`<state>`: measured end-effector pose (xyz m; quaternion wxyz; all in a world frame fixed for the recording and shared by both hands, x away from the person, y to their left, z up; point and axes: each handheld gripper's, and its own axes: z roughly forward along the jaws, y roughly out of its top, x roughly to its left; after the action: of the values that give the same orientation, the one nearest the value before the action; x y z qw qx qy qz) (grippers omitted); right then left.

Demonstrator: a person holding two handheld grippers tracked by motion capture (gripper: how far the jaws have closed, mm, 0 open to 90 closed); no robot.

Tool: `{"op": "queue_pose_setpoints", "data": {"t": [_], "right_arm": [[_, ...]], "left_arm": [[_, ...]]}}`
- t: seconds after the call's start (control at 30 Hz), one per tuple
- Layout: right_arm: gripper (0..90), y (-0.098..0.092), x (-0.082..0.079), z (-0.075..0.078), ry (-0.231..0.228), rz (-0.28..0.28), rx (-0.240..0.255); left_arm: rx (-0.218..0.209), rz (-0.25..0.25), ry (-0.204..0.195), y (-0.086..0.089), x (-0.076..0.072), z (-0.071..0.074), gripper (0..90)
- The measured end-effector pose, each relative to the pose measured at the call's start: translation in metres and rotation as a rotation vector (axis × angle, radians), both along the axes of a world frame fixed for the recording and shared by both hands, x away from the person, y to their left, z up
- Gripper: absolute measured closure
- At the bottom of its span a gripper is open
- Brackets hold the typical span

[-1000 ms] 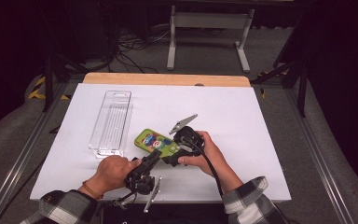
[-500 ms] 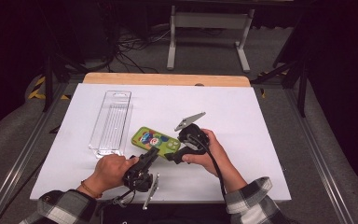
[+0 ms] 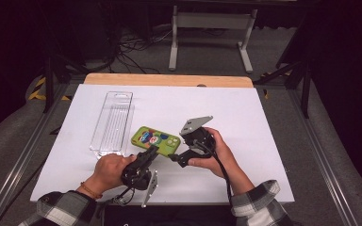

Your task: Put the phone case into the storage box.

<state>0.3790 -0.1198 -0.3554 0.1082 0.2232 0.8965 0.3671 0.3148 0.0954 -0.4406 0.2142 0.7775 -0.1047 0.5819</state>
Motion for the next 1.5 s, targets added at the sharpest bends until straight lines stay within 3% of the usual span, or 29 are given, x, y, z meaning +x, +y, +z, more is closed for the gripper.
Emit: {"op": "queue_pose_setpoints", "data": {"t": [0.1, 0.23, 0.43, 0.73, 1.03, 1.27, 1.33, 1.5], "right_arm": [[16.1, 0.000, -0.001, 0.000, -0.032, 0.000, -0.005], [16.8, -0.001, -0.003, 0.003, -0.077, -0.027, 0.019], [16.7, -0.002, -0.006, 0.006, -0.118, -0.024, 0.041], [15.7, -0.001, -0.012, 0.009, -0.217, -0.005, 0.062], [15.7, -0.004, -0.017, 0.009, -0.259, -0.015, 0.066], [15.6, -0.006, -0.020, 0.010, -0.290, -0.020, 0.082], [15.6, -0.007, -0.021, 0.010, -0.294, -0.021, 0.086], [15.9, -0.009, -0.024, 0.010, -0.319, -0.022, 0.118]], "left_arm": [[-0.011, 0.002, 0.017, 0.001, 0.002, 0.002, 79.0], [-0.071, -0.006, 0.067, 0.004, 0.003, 0.007, 79.0], [-0.115, -0.021, 0.098, 0.005, 0.003, 0.012, 79.0], [-0.196, -0.029, 0.147, 0.009, 0.003, 0.017, 79.0], [-0.206, -0.033, 0.164, 0.013, 0.004, 0.025, 79.1], [-0.261, -0.050, 0.212, 0.015, 0.006, 0.028, 79.0], [-0.259, -0.045, 0.216, 0.016, 0.006, 0.030, 79.0], [-0.317, -0.060, 0.242, 0.020, 0.008, 0.033, 79.0]]}}
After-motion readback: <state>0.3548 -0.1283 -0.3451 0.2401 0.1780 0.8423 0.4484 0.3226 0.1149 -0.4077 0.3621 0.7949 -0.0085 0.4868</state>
